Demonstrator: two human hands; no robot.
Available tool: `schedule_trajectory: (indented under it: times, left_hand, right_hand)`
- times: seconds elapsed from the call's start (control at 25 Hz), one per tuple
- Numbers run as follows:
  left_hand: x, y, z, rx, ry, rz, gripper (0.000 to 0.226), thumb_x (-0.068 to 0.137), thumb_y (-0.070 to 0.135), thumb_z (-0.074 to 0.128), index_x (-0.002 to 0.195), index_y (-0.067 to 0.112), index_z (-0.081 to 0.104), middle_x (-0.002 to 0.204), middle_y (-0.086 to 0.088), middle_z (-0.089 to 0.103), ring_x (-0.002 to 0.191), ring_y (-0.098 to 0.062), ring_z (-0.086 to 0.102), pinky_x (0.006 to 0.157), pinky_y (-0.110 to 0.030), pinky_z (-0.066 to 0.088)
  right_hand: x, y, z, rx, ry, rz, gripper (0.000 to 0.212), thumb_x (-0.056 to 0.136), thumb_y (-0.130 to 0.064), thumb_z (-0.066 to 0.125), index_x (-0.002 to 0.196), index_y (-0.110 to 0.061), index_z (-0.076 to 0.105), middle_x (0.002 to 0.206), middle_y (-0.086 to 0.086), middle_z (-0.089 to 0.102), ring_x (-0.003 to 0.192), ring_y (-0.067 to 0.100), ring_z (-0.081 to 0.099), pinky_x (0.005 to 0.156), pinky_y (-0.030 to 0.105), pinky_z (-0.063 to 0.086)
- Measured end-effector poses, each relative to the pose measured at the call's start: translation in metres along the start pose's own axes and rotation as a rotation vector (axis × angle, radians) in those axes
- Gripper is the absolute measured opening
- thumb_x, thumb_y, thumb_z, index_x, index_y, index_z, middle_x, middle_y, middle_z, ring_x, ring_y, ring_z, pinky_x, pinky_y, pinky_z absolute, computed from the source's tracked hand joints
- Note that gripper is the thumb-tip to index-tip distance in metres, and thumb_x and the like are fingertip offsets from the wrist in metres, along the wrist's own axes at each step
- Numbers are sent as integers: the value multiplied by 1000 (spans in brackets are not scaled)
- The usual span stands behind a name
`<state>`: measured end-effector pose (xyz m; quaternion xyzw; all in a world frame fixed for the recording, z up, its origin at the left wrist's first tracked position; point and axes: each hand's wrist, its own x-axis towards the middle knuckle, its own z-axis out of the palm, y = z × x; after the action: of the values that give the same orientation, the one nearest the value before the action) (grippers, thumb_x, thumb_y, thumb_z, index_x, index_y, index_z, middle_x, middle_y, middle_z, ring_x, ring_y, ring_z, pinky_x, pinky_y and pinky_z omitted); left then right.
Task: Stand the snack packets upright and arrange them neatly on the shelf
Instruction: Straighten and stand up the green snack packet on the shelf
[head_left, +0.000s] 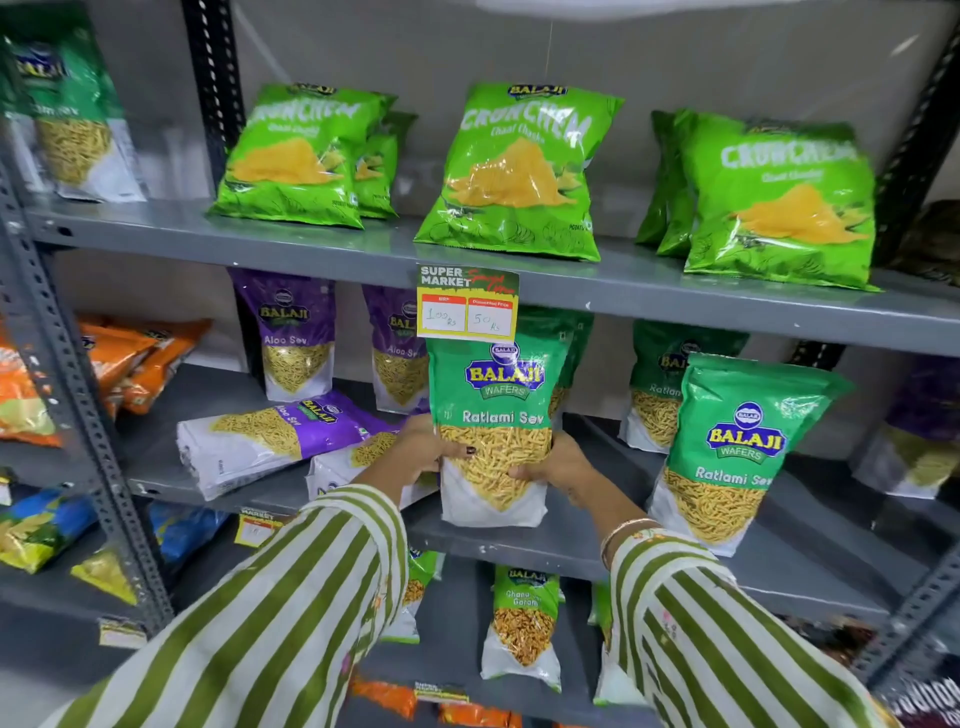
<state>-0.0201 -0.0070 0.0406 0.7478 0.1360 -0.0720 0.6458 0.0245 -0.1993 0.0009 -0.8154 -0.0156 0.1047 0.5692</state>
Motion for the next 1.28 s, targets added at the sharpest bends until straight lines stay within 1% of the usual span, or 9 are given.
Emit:
schedule_trajectory:
  times: [0.16,0.28,0.44,0.52,0.72,0.88,1.0,1.2,1.28]
  left_hand:
    - [-2,3,8,38,20,61,46,71,-5,71,113,1,54,123,-20,61,108,-30,56,83,-35,45]
    - [5,-1,15,71,33,79,49,70,-4,72,115,0,54,123,-20,61,109,-31,57,76,-34,48]
    - [24,-7,35,107,75,158,46,70,-9,70,114,-3,58,120,-21,63,94,-20,56,81,-29,44]
    - [38,-6,50,145,100,223,48,68,-8,72,114,-2,59,122,-19,64,94,-17,55,81,-25,42]
    - [84,-9,87,202,121,288,48,64,-7,74,110,-2,62,118,-17,66,101,-23,61,79,-24,43]
    - [116,-20,106,231,100,291,50,63,-6,75,111,-3,61,116,-19,67,95,-18,58,87,-34,49]
    - [128,-28,114,197,96,265,48,65,-8,73,111,-4,59,117,-21,66,96,-22,60,87,-33,48]
    - [118,-28,104,245,5,219,64,63,-4,76,121,1,49,121,-12,61,112,-29,57,95,-36,48]
    - [107,-25,85,264,27,214,70,65,-1,77,127,2,44,129,-17,57,118,-31,54,100,-41,47]
  right_hand:
    - [-5,0,-8,-14,71,-23,102,31,-22,92,122,-6,48,122,15,63,116,32,58,102,51,46]
    - [-22,-5,-12,-33,118,8,78,49,-3,88,117,-4,49,123,18,62,117,34,57,103,50,45]
    - [-21,0,-20,-79,217,-9,77,54,-4,87,119,-1,46,124,18,60,118,33,55,102,45,45]
    - [-12,6,-29,-103,281,-26,74,57,-2,85,119,2,44,124,19,60,118,33,55,98,41,46]
    - [23,32,-51,-98,388,-47,61,57,5,83,101,-7,42,122,21,61,116,32,57,93,38,46]
    - [46,57,-59,-118,421,-23,73,57,3,84,119,2,46,124,19,62,117,31,57,92,33,46]
    - [57,67,-63,-131,381,0,77,58,0,84,124,0,45,126,18,61,118,30,57,94,34,45]
    - [56,71,-65,-124,332,56,84,59,-4,84,130,1,40,131,19,57,122,31,53,96,34,43]
    - [52,63,-65,-220,256,145,88,63,-9,83,135,3,33,138,18,49,129,30,47,102,35,40]
